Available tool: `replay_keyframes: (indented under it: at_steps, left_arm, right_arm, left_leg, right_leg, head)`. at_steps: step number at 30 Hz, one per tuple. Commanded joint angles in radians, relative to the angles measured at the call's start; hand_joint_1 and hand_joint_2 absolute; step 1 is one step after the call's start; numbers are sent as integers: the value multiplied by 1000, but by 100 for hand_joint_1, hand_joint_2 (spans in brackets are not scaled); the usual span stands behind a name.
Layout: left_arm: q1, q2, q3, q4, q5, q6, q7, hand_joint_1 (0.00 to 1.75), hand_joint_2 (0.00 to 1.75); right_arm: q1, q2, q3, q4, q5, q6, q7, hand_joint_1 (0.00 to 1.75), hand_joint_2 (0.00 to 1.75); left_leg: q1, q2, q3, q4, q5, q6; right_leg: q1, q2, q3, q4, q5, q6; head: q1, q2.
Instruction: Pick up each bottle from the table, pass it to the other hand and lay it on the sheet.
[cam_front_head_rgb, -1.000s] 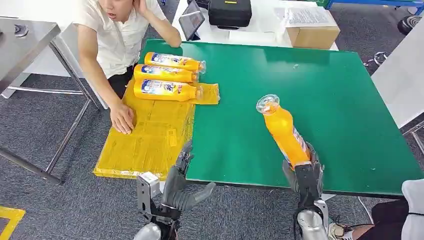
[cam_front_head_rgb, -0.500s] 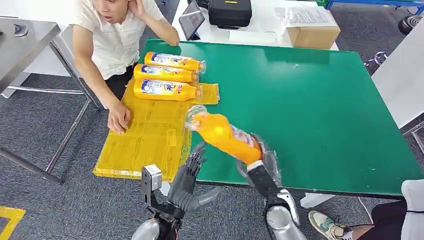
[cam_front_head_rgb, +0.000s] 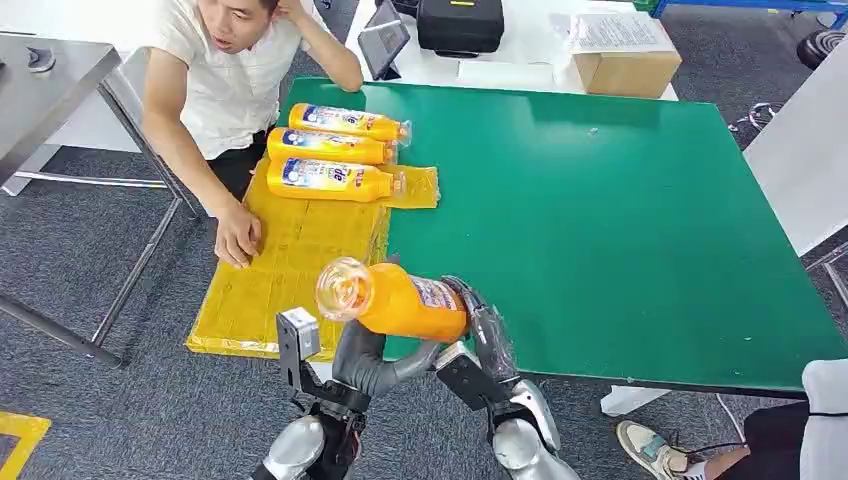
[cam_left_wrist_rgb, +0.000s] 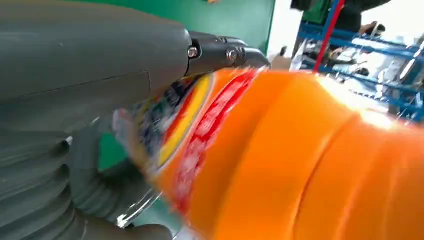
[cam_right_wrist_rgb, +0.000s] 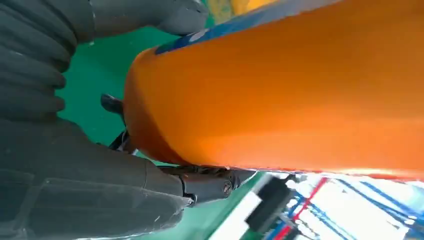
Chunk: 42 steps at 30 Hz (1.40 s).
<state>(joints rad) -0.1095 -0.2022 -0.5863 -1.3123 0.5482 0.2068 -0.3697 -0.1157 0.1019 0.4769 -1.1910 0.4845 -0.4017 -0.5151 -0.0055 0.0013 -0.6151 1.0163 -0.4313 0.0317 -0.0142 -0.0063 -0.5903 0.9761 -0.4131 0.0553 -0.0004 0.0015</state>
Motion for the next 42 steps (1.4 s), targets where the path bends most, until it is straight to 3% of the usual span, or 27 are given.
replay_keyframes:
  at_steps: [1,10,11,18,19,20,21,33,34,38,39,40,42]
  left_arm:
    - [-67,-12,9,36,71,45,-7,0,175]
    - [-73,-6,24,-32,223,-1,-1,0,175]
    - [-75,-5,20,-28,220,-4,-3,175,175]
    - [-70,-5,33,-18,244,-31,-14,175,175]
    - [-68,-6,40,-26,244,-32,-21,175,175]
    - [-68,-5,44,-31,244,-33,-22,175,175]
    - [-50,-26,69,-50,247,-29,-37,175,175]
    - [-47,-20,134,-56,224,14,-35,175,175]
    - [-48,-9,156,-51,222,23,-33,175,175]
    - [-27,22,259,-61,190,127,-41,175,175]
    - [-29,45,264,-54,92,228,-73,175,175]
    - [-54,86,242,-12,-91,359,-111,175,175]
    - [-107,123,229,101,-345,480,-130,175,175]
  right_arm:
    - [-17,-7,138,39,-46,-27,-64,175,175]
    - [-49,7,194,154,-108,17,-51,175,175]
    - [-55,8,196,166,-109,21,-51,175,175]
    - [-52,26,206,211,-146,93,-49,175,175]
    - [-55,26,226,238,-152,136,-29,145,175]
    - [-57,25,239,261,-154,155,-25,49,175]
    - [-54,26,242,277,-160,164,-27,0,175]
    - [-33,26,224,281,-152,131,-33,0,175]
    - [-20,25,209,273,-142,85,-42,0,0]
    - [41,53,55,207,-168,-198,-106,0,0]
    - [64,67,-18,161,-207,-296,-129,0,0]
    - [111,111,-197,75,-131,-296,-183,0,0]
    - [165,143,-360,-101,-94,-296,-183,0,0]
  left_leg:
    - [1,0,3,0,-1,-2]
    - [1,0,3,0,-1,-2]
    - [1,0,3,-1,-1,-2]
    - [1,-1,2,-1,0,-1]
    - [1,-1,4,-1,-1,-2]
    - [1,0,4,-1,-1,-2]
    - [1,0,3,-1,-1,-2]
    - [1,-2,1,0,0,-1]
    - [2,-3,3,0,-1,-2]
    - [1,-2,3,-1,-1,-2]
    - [1,-1,2,-1,-1,-2]
    - [1,0,4,-1,-1,-2]
    - [0,-2,0,-1,0,-2]
  right_leg:
    - [1,0,3,0,-1,-2]
    - [1,0,3,-1,-1,-2]
    - [1,1,3,-1,-1,-2]
    - [1,0,2,-1,-1,-1]
    - [1,-1,4,-1,-2,-2]
    - [1,0,4,-1,-1,-2]
    - [1,0,3,-1,-1,-2]
    - [1,-2,1,-1,-1,-1]
    - [2,-2,3,-1,-2,-2]
    - [1,-2,3,-1,-1,-2]
    - [1,-1,2,-1,-1,-2]
    - [1,0,3,-1,-2,-3]
    - [0,-1,0,1,-1,-2]
  head:
    - [0,0]
    - [0,0]
    - [0,0]
    - [0,0]
    - [0,0]
    - [0,0]
    - [0,0]
    - [0,0]
    - [0,0]
    - [0,0]
    - [0,0]
    - [0,0]
    - [0,0]
